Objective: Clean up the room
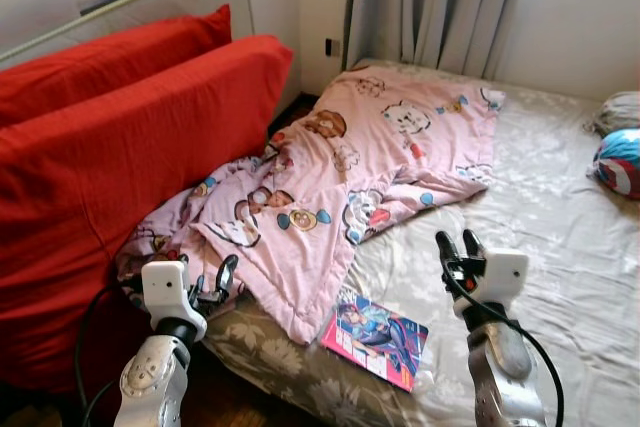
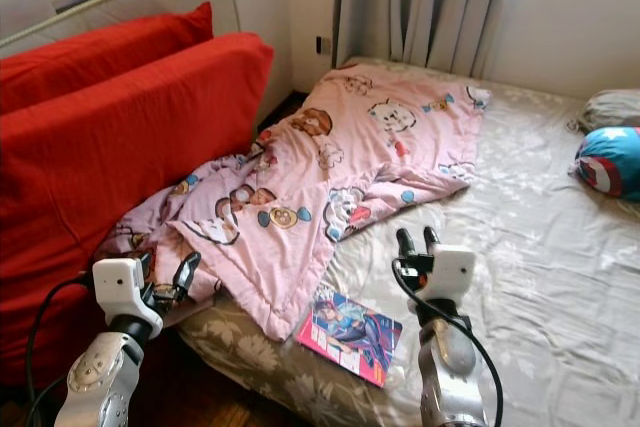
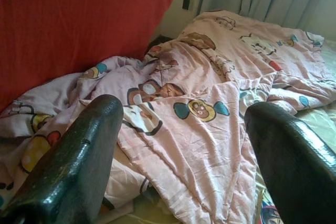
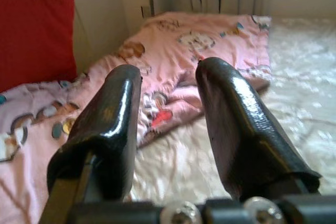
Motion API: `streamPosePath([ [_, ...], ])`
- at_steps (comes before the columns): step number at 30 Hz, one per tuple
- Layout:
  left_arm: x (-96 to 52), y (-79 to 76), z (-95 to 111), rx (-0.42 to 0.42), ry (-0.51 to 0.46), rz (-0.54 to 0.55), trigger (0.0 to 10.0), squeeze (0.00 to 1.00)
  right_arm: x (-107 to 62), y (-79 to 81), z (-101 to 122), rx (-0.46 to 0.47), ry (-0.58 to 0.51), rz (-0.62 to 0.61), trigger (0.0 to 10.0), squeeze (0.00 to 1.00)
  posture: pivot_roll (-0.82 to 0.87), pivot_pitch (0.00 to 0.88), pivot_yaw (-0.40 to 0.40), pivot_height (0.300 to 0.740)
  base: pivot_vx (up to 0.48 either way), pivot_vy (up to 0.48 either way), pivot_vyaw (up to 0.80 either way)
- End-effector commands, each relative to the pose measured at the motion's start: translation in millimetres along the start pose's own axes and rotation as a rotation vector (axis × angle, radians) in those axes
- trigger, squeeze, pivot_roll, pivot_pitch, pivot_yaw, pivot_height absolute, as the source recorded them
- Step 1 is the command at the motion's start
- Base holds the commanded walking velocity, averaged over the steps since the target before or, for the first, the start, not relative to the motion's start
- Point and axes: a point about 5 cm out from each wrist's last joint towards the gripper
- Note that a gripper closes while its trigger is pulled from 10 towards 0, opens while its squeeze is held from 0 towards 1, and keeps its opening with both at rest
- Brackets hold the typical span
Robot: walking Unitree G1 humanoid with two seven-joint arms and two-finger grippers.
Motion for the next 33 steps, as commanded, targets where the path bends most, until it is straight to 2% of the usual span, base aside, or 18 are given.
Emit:
streamPosePath([
  [1, -2.0, 1.2, 4, 0.01, -0.004, 0.005, 10.0, 0.0, -4.0, 0.5, 1, -0.013, 0.009, 0.004, 10.0, 0.0, 0.01, 0.012, -0.028, 0.74, 0.0, 0.0, 0.0],
  [4, -4.9, 2.2, 3, 0.008, -0.001, 0.024, 10.0, 0.0, -6.3, 1.3, -3, -0.034, 0.039, 0.008, 10.0, 0.0, 0.02, 0.009, -0.034, 0.74, 0.0, 0.0, 0.0],
  [5, -6.6, 0.9, 2, -0.001, -0.003, 0.034, 10.0, 0.0, -2.5, 3.7, -5, -0.038, 0.072, 0.013, 10.0, 0.0, 0.01, 0.0, -0.045, 0.731, 0.0, 0.0, 0.0],
  [10, -7.2, -4.6, -2, -0.012, 0.002, 0.026, 10.0, 0.0, 2.4, 7.8, 2, -0.043, 0.059, 0.044, 10.0, 0.0, 0.0, 0.0, -0.049, 0.706, 0.0, 0.0, 0.0],
  [19, -13.1, -5.1, -4, -0.018, 0.024, 0.022, 10.0, 0.0, -7.3, 8.8, 6, -0.041, 0.045, 0.034, 10.0, 0.0, -0.01, 0.015, -0.046, 0.706, 0.0, 0.0, 0.0],
  [22, -12.9, -6.4, -3, -0.031, 0.032, -0.001, 10.0, 0.0, -8.6, 14.9, 3, -0.042, 0.077, 0.057, 10.0, 0.0, -0.01, 0.019, -0.041, 0.706, 0.0, 0.0, 0.0],
  [24, -14.1, -4.6, -5, -0.013, 0.045, -0.015, 10.0, 0.0, -11.0, 17.6, 2, -0.053, 0.077, 0.063, 10.0, 0.0, -0.01, 0.01, -0.037, 0.691, 0.0, 0.0, 0.0],
  [31, -12.9, -0.8, -1, -0.003, 0.036, 0.0, 10.0, 0.0, -9.5, 14.6, 9, -0.045, 0.038, 0.045, 10.0, 0.0, -0.01, 0.003, -0.035, 0.691, 0.0, 0.0, 0.0],
  [33, -10.1, -1.7, 2, 0.0, 0.032, -0.001, 10.0, 0.0, -4.3, 12.6, 11, -0.048, 0.04, 0.039, 10.0, 0.0, 0.0, 0.014, -0.039, 0.691, 0.0, 0.0, 0.0],
])
Point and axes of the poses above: a point about 5 cm out from each wrist's last joint towards the gripper, its own x axis pointing out of the wrist towards the gripper, its own z axis along the axis of the wrist's last joint, y = z × x, and after that the axes turned 6 degrees about -x, right-handed
